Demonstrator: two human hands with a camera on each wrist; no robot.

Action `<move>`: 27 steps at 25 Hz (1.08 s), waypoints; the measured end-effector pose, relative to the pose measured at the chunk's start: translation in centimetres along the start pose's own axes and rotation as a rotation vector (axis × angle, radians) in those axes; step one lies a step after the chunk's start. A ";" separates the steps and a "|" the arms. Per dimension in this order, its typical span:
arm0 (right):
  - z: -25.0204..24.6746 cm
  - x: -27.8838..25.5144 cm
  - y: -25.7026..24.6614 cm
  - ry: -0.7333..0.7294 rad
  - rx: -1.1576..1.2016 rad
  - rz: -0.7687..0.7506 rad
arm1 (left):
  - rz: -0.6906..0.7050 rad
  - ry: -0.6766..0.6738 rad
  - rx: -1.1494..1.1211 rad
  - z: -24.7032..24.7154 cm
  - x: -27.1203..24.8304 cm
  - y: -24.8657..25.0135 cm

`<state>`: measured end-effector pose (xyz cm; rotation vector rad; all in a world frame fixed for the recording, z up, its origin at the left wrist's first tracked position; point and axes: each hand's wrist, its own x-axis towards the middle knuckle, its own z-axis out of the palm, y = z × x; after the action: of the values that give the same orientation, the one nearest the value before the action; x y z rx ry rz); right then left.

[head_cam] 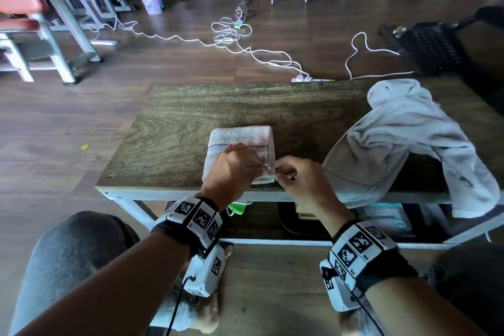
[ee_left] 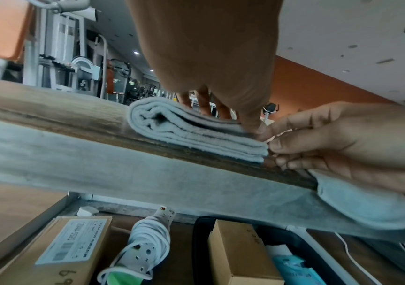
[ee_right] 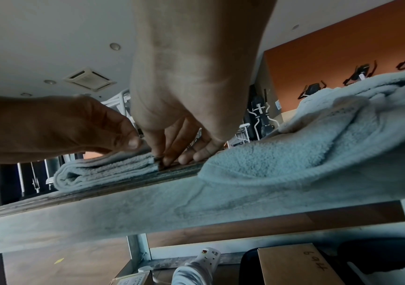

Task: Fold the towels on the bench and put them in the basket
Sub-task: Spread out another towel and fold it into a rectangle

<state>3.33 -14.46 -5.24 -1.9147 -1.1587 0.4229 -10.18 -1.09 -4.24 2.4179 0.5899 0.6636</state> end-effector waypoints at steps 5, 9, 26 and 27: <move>0.1 -0.6 0.2 0.023 -0.030 -0.069 | -0.249 -0.011 -0.193 -0.2 0.2 1.4; 0.2 -0.6 0.2 -0.022 -0.064 -0.080 | -0.255 -0.021 -0.258 0.0 -0.1 1.8; 2.1 0.3 -0.6 -0.050 -0.311 -0.104 | -0.193 0.125 0.150 -1.2 2.5 0.0; 2.2 0.5 -0.6 -0.040 -0.305 -0.100 | -0.186 0.056 0.250 -1.1 2.7 -0.9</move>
<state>1.77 -12.83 -5.99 -2.1023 -1.4039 0.2402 -8.97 1.48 -3.14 2.5365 0.9587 0.6107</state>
